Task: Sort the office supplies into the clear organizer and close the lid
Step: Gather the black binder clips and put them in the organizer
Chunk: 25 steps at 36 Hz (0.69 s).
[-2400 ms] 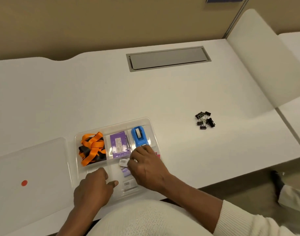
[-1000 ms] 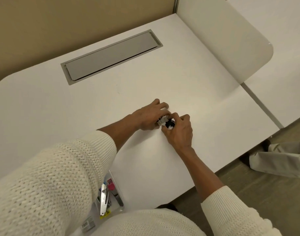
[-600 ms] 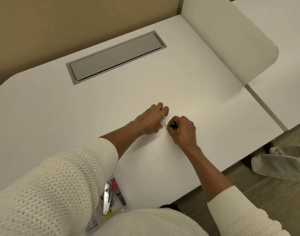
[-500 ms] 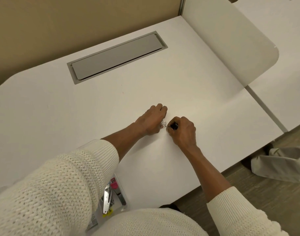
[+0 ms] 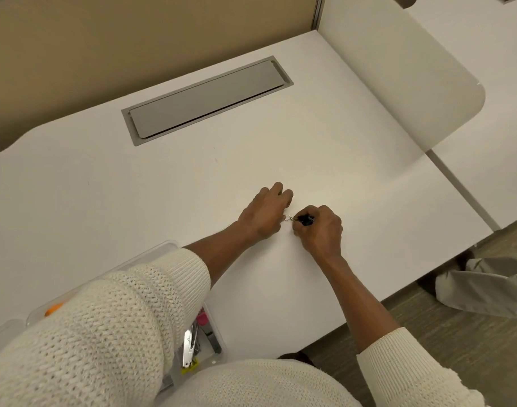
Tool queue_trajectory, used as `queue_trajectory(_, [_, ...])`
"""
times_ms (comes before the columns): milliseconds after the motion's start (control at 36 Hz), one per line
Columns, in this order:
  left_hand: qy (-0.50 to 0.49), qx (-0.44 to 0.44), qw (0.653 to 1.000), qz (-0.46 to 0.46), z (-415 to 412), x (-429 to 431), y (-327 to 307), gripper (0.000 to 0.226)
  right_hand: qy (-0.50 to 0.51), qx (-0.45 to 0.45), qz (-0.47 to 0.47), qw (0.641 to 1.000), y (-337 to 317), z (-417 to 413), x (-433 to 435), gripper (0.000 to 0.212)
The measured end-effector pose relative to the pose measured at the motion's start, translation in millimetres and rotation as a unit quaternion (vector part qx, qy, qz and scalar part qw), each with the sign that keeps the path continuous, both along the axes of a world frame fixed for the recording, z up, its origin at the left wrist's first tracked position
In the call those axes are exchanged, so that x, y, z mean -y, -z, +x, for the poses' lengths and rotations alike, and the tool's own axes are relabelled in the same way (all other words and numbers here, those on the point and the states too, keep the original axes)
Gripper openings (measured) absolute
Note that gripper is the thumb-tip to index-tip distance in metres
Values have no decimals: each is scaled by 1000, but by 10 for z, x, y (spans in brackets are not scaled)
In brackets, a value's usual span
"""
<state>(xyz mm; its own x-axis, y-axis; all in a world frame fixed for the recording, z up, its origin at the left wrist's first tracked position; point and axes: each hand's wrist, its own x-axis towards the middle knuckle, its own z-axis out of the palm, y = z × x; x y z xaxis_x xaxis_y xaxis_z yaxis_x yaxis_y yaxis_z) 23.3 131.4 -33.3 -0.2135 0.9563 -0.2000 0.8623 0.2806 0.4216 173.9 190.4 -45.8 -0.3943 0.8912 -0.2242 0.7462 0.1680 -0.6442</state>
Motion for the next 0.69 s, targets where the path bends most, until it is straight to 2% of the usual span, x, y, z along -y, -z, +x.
queue_trajectory(167, [-65,75,995,24,-53,36,26,22,69,-88,-76,991,-8,48,-36,9])
queue_trajectory(306, [-144,162,975,46,-128,65,-7,22,144,-222,-179,947,-69,121,-138,12])
queue_trajectory(444, [-251,346,903,41,-220,152,-41,20,181,-332,-270,885,-111,183,-275,14])
queue_trajectory(556, [-292,439,849,33,-275,244,-21,19,204,-380,-335,838,-97,284,-375,16])
queue_trajectory(611, [-308,471,826,23,-288,290,-15,20,195,-370,-344,841,-93,327,-405,16])
queue_trajectory(694, [-324,506,799,22,-287,350,-17,17,165,-306,-327,879,-106,344,-409,16])
